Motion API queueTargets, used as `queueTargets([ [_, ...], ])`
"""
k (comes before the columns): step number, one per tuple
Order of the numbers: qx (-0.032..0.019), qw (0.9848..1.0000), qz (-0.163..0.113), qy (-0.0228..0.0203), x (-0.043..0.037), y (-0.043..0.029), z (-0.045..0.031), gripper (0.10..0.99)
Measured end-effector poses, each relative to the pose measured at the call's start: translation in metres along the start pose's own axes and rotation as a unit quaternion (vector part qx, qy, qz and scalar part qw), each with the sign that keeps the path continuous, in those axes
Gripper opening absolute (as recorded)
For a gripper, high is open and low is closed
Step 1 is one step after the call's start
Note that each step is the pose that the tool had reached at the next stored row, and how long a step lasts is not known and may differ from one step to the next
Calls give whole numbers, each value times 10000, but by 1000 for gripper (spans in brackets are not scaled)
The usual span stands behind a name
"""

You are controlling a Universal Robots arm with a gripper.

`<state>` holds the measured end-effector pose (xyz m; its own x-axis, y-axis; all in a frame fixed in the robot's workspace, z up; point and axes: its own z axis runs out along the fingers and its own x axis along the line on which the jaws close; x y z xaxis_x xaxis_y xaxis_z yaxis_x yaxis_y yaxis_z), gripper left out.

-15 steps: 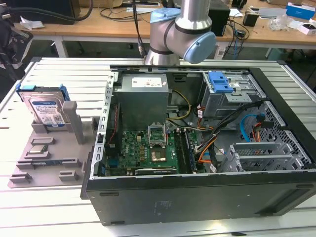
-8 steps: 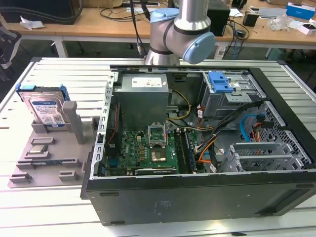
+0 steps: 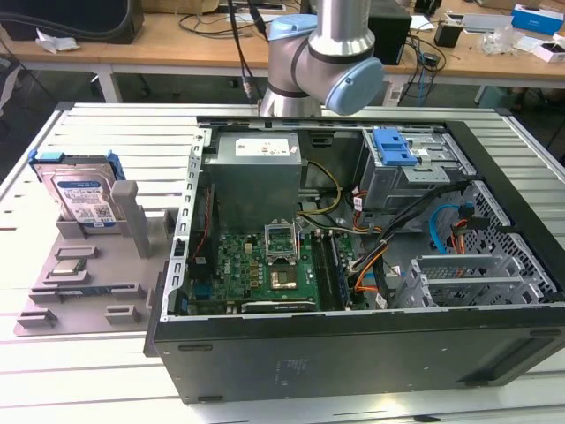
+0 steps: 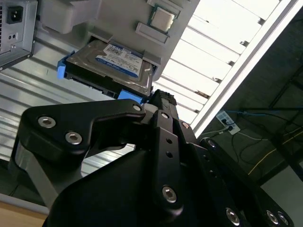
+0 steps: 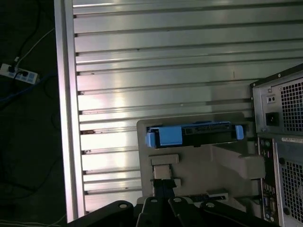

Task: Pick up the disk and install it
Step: 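Reach for the disk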

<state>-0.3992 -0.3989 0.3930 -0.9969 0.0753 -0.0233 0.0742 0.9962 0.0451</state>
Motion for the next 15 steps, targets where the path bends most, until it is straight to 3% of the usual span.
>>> queueTargets([
  [9,0,10000,0,0,169,-12,-4,106],
  [15,0,10000,0,0,333,-25,-8,106],
])
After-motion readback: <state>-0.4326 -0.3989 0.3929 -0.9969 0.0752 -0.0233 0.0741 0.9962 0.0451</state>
